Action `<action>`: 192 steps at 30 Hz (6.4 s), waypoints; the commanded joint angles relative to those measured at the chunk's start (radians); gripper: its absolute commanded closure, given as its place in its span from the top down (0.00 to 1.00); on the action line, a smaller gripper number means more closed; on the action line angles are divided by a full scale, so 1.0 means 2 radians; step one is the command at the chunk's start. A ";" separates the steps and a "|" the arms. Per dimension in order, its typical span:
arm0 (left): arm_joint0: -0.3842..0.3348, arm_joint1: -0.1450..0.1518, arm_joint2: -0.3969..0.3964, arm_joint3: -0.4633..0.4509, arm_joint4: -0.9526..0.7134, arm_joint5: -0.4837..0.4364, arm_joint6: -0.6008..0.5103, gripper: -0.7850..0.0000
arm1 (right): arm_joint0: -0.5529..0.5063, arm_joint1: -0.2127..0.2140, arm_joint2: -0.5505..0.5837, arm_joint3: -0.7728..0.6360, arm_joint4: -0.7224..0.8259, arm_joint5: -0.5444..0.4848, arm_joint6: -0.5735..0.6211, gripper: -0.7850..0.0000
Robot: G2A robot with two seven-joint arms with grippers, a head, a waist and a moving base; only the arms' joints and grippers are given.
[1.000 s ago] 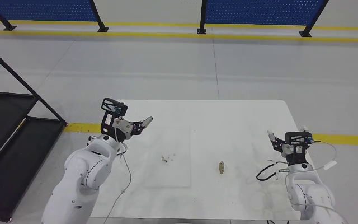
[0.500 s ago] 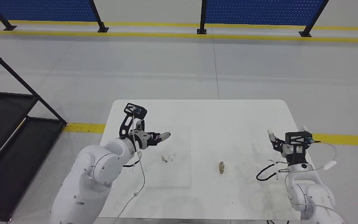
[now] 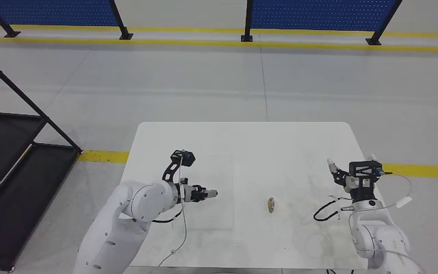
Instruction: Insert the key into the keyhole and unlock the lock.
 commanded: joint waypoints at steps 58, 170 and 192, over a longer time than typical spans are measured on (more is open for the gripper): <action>-0.034 0.007 0.051 0.120 0.007 -0.006 0.054 0.21 | 0.000 0.000 0.000 0.000 0.000 0.000 0.000 1.00; 0.080 0.018 -0.182 0.195 -0.678 -0.238 0.025 0.00 | 0.257 -0.039 -0.242 -0.035 0.025 0.046 0.725 1.00; 0.080 0.018 -0.182 0.195 -0.678 -0.238 0.025 0.00 | 0.312 -0.031 -0.311 0.011 0.119 0.093 0.768 1.00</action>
